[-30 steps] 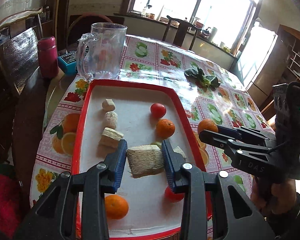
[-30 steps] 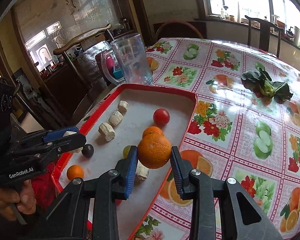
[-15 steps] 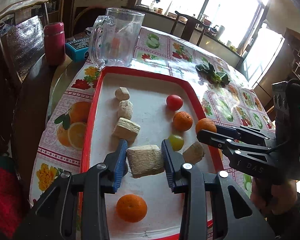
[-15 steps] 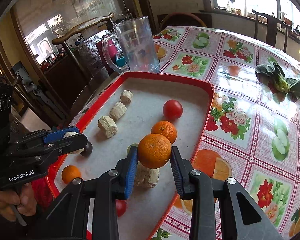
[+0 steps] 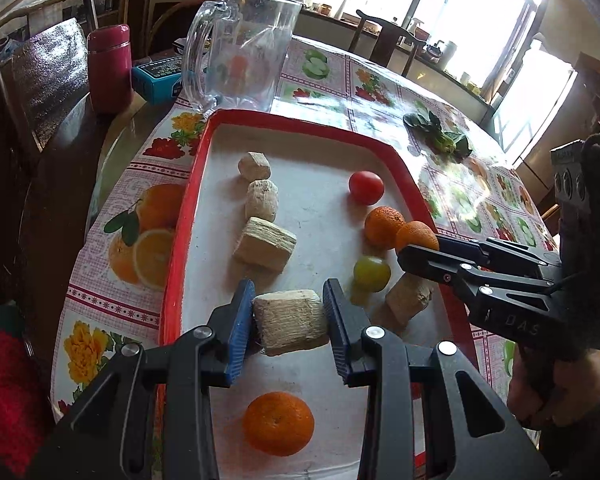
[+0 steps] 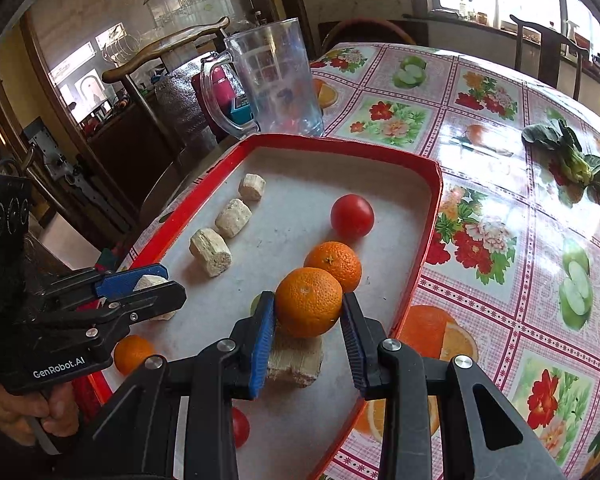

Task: Organize fruits

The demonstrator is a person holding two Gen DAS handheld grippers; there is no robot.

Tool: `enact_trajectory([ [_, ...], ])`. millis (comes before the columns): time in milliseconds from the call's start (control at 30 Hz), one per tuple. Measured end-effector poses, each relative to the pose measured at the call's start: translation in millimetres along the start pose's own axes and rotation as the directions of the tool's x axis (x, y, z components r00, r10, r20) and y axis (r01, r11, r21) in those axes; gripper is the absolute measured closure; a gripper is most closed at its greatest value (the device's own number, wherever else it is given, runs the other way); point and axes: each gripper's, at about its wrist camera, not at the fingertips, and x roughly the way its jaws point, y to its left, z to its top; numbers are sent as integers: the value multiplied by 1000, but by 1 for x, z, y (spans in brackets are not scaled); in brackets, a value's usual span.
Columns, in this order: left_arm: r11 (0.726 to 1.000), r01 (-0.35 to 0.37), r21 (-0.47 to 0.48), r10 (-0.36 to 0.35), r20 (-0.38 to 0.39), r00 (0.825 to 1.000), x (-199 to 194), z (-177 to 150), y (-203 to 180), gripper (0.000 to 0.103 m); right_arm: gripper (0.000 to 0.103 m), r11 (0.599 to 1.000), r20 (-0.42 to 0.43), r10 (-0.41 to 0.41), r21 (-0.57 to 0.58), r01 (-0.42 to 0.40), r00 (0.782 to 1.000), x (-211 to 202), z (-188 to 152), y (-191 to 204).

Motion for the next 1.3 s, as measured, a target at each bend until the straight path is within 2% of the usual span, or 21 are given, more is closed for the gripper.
enact_trajectory([
  [33, 1000, 0, 1, 0, -2, 1000, 0, 0, 0, 70, 67, 1000, -2, 4, 3, -4, 1000, 0, 0, -1],
  [367, 1000, -27, 10, 27, -6, 1000, 0, 1, -2, 69, 66, 1000, -3, 17, 5, -17, 1000, -2, 0, -3],
  [633, 999, -38, 16, 38, 2, 999, -8, -2, -4, 54, 60, 1000, 16, 22, 1, -22, 1000, -12, -1, -1],
  [800, 999, -37, 28, 37, 10, 999, -14, -6, -7, 54, 55, 1000, 31, 24, -4, -24, 999, -21, -2, 1],
  [1300, 999, -36, 36, 35, 36, 999, -38, -19, -11, 54, 55, 999, 53, 3, -46, -1, 999, -45, -10, 5],
])
